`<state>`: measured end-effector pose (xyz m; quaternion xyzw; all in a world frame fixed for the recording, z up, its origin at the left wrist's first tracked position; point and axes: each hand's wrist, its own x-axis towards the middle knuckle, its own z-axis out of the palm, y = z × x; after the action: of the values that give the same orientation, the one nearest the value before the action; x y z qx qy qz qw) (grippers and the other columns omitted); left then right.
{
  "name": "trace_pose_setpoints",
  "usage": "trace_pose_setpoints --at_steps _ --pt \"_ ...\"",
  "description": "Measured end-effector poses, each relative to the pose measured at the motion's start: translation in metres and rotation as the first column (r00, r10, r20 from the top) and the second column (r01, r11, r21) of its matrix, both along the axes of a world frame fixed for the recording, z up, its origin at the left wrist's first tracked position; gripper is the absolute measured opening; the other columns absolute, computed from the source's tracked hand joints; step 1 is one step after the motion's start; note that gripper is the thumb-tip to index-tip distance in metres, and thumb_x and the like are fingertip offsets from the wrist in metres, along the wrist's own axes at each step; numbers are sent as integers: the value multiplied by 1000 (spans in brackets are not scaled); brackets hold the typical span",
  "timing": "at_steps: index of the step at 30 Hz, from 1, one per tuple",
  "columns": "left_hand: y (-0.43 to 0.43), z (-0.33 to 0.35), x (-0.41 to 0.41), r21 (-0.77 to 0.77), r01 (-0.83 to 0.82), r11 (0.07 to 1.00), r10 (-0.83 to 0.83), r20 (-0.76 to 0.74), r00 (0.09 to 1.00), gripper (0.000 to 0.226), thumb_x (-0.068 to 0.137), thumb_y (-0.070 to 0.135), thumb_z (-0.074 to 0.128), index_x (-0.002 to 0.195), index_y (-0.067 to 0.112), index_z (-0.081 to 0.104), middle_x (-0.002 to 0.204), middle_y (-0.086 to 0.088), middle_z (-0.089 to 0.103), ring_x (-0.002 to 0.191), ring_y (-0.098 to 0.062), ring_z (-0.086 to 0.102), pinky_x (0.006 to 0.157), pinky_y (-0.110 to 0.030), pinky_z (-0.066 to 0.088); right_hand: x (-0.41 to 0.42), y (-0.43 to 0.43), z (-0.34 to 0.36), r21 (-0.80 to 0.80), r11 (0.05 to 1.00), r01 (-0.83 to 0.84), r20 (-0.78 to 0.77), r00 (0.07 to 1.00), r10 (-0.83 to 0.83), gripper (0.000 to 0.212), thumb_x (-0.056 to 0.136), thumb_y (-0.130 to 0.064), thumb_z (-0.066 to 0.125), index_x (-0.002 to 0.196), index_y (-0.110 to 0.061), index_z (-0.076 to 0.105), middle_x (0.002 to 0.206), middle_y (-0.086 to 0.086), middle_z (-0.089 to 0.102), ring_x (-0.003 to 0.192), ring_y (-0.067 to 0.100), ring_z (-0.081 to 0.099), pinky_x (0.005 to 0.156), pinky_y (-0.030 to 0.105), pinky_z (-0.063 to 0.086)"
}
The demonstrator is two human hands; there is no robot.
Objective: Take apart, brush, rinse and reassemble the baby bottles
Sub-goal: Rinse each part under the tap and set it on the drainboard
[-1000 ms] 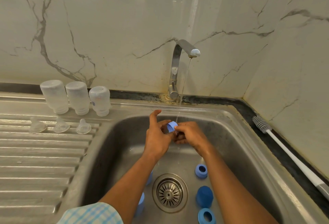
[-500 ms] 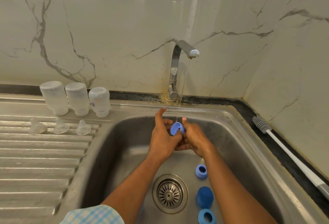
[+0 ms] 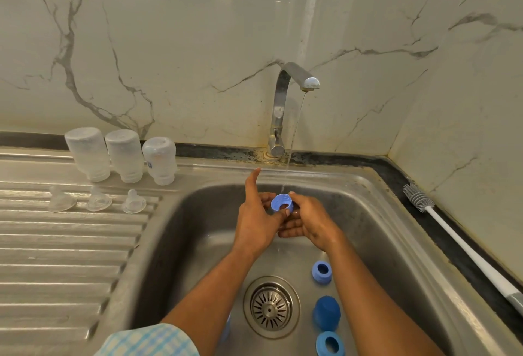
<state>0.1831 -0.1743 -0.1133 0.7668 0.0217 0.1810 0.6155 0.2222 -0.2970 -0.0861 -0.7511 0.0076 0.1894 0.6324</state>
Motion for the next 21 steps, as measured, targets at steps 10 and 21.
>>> trace_pose_setpoints --at_steps 10,21 --pt "6 3 -12 147 32 989 -11 -144 989 92 83 5 74 154 29 20 134 -3 56 118 -17 58 91 -26 51 -16 -9 12 -327 945 27 341 936 91 30 79 -16 80 107 -11 70 99 6 72 91 21 69 73 30 58" --pt "31 45 -104 647 152 747 74 -309 948 40 93 28 64 132 20 58 130 -2 62 117 -22 59 98 -38 48 -94 -27 49 -404 906 125 563 814 139 15 81 -20 74 79 -7 67 73 8 66 64 12 55 61 28 44"
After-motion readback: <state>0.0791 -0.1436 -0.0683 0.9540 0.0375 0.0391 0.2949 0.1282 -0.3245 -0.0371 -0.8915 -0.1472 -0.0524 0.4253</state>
